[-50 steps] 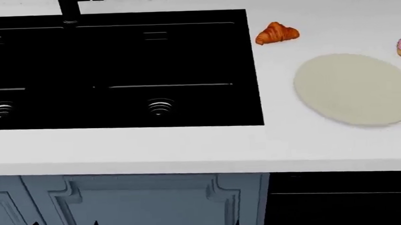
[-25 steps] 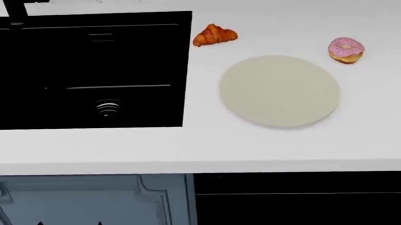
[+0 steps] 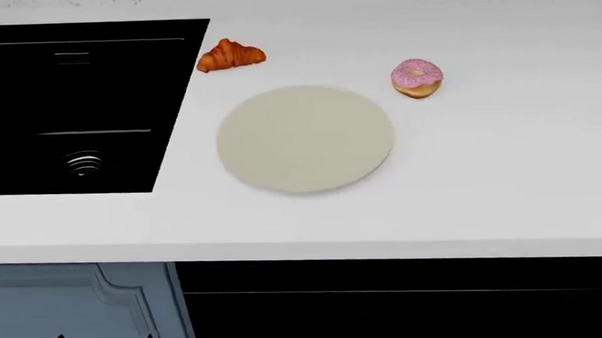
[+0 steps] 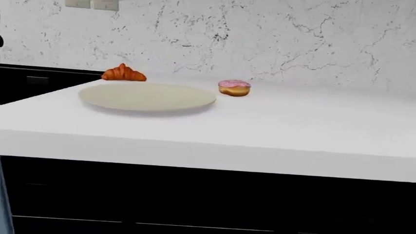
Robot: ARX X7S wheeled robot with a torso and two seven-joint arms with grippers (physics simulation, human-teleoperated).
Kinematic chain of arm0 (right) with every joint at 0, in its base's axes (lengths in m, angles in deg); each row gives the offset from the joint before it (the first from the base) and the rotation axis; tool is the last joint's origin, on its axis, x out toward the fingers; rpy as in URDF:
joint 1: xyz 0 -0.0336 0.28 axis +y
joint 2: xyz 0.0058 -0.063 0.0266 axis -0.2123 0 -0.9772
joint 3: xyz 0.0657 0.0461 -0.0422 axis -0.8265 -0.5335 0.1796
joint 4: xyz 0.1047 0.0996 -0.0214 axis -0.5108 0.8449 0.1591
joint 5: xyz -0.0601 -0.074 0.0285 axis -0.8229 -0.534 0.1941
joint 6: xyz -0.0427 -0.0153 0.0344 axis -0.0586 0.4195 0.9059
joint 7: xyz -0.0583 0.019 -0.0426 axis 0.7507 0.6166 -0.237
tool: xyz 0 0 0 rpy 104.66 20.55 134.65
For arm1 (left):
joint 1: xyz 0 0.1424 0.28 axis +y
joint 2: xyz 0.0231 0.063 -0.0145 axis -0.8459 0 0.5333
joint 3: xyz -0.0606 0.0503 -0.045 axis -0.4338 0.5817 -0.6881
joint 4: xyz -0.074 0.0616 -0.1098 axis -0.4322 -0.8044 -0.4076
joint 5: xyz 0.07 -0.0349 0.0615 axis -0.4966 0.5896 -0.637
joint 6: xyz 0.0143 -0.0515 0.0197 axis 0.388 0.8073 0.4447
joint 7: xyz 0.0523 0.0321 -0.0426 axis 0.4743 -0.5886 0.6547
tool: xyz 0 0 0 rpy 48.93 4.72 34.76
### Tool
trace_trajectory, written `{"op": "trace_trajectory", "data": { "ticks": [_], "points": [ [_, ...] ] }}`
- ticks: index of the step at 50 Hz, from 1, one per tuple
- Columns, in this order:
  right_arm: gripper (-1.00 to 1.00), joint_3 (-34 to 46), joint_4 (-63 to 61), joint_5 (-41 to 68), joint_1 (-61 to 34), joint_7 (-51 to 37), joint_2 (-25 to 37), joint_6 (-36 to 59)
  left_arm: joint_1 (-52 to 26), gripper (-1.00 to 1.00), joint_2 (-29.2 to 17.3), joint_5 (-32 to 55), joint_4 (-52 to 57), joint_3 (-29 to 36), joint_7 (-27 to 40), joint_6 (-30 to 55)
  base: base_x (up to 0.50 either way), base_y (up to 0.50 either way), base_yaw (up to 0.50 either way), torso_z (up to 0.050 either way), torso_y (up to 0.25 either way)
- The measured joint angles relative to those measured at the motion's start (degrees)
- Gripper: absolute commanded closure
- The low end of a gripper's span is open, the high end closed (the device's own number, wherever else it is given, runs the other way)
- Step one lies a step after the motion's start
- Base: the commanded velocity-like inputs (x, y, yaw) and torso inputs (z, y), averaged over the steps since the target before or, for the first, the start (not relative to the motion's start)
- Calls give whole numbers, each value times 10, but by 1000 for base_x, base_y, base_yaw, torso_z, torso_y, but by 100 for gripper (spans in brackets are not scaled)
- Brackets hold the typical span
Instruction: Place the pastries on the plates.
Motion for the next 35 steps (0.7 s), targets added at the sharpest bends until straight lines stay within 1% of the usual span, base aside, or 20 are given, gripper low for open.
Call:
{"op": "trace_trajectory", "data": {
  "ticks": [3,11,15,20,26,31,35],
  "points": [
    [-100,1,0,1,0,-1,2,0,0,-100,0,2,1,1,1,0,0,-318,0,0,0],
    [-100,1,0,13,-2,1,5,4,2,-100,-3,12,5,3,3,5,0,-7,0,0,0],
    [-100,0,-22,25,-1,0,6,24,6,-100,-8,24,35,1,11,35,0,0,0,0,0],
    [-100,-9,-85,50,1,-8,14,82,2,-100,-21,53,113,-5,38,125,0,0,0,0,0],
    [-100,-17,-191,80,-12,-27,28,187,-22,-100,-39,111,240,-15,84,278,0,0,0,0,0],
    [-100,-20,-283,103,-29,-45,39,278,-49,-100,-43,185,352,-43,131,408,0,0,0,0,0],
    [-100,-28,-355,124,-46,-59,47,349,-77,-100,-50,268,427,-73,186,496,0,0,0,0,0]
  ]
}}
